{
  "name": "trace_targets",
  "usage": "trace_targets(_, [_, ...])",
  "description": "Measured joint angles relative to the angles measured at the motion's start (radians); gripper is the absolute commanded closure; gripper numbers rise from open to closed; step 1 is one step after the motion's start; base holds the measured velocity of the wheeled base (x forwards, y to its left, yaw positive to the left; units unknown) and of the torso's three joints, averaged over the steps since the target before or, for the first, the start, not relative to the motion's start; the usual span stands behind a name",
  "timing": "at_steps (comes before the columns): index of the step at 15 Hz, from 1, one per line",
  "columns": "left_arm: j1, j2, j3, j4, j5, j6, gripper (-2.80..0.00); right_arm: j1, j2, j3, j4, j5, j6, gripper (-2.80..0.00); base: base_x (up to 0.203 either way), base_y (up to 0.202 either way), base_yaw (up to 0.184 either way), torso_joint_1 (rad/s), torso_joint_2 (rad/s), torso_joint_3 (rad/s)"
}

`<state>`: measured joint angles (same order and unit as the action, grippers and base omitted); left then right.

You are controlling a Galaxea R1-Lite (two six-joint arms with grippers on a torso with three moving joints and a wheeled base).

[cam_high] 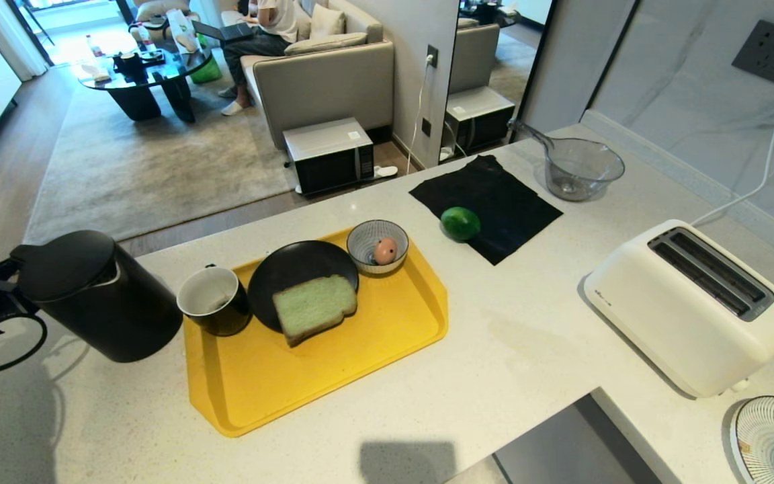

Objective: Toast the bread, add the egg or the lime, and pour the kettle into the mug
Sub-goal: Put the kettle back

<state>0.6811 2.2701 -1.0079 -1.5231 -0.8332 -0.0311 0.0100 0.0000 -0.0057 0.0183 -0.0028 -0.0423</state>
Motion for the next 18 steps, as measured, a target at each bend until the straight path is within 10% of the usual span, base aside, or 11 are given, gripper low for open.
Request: trace_targets(18, [0.101, -0.091, 0.240, 0.001, -0.079, 0.067, -2.80, 0.000, 0.000, 0.000, 0.000, 0.000, 0.000, 0.00, 0.000, 0.000, 0.000, 0.000, 0.00, 0.000])
